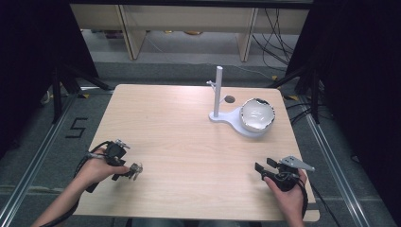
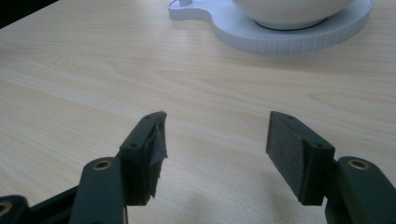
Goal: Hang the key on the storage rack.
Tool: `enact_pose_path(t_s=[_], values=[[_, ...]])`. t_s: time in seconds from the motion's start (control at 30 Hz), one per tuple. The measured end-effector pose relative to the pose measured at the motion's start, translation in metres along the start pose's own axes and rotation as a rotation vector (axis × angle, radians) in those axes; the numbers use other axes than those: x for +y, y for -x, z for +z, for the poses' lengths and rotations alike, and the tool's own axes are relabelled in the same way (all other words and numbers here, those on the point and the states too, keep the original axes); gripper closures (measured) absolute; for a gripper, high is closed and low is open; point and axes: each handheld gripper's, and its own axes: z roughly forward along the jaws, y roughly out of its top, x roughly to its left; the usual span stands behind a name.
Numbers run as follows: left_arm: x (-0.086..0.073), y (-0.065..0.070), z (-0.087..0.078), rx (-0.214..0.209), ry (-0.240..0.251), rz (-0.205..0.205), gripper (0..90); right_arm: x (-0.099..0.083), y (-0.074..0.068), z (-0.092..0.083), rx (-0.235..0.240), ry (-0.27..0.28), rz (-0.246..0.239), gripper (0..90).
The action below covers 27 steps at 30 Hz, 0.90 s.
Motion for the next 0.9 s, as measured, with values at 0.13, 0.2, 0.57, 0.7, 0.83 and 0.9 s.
enact_pose_path(t_s=[0.13,0.2,0.57,0.7,0.83,0.9], values=[[0.005,0.003,0.006,0.018,-0.043,0.028,45.6,0.000,0.000,0.001,0.007,-0.005,0.023,38.7],[0.007,0.004,0.008,0.017,-0.069,0.045,46.6,0.000,0.002,0.001,0.005,-0.003,-0.002,38.7],[0.008,0.007,0.016,0.028,-0.102,0.041,51.3,0.000,0.001,0.001,-0.004,-0.016,-0.003,38.8],[0.009,0.007,0.015,0.025,-0.124,0.055,54.0,0.000,0.001,0.002,0.009,-0.004,0.003,38.9],[0.011,0.008,0.015,0.008,-0.153,0.038,59.0,-0.001,-0.003,0.001,0.012,-0.013,0.048,38.9],[0.014,0.005,0.015,0.009,-0.170,0.068,61.5,-0.001,-0.002,0.001,0.012,-0.012,0.041,38.9]])
